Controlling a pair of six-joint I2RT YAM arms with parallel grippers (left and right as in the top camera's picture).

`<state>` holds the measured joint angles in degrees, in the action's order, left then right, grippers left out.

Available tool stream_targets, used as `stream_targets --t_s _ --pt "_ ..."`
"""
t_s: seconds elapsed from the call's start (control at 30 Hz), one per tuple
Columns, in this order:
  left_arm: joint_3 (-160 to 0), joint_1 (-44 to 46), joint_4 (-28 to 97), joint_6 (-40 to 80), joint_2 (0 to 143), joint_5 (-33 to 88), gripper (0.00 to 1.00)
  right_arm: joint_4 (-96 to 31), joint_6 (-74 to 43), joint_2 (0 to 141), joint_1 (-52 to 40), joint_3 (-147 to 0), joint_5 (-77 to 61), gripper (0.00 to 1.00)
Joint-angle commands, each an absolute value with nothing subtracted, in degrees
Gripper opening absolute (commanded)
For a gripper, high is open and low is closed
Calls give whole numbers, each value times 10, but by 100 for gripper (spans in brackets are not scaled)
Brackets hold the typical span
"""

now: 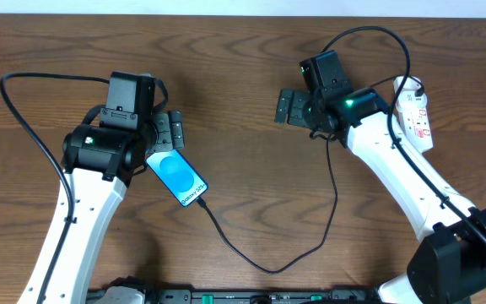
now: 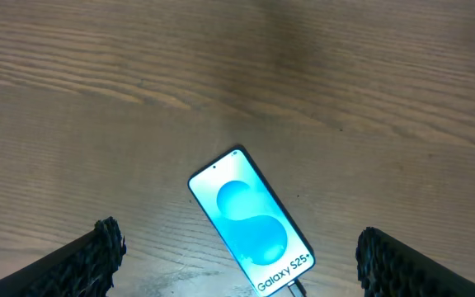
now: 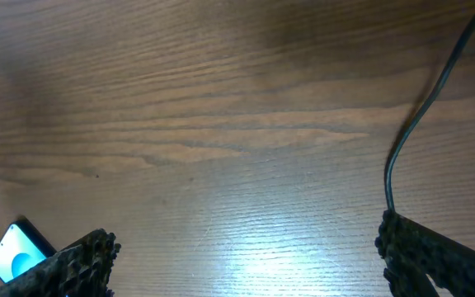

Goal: Plug charger to phone and switch on socket
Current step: 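Open the left gripper and lift it off the phone, then move the right gripper over the white power strip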

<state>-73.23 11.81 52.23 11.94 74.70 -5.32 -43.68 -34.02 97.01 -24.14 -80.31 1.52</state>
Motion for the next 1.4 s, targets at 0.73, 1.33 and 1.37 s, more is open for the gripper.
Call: stream_targets --t_s 0.73,1.33,1.37 --pt "-743 119 522 112 748 -69 92 -683 -140 970 132 -912 -178 99" --pt "-743 119 522 112 748 -69 93 -649 85 1003 300 -925 -240 99" --pt "-743 119 522 112 748 -69 92 -653 87 1017 300 -939 -241 99"
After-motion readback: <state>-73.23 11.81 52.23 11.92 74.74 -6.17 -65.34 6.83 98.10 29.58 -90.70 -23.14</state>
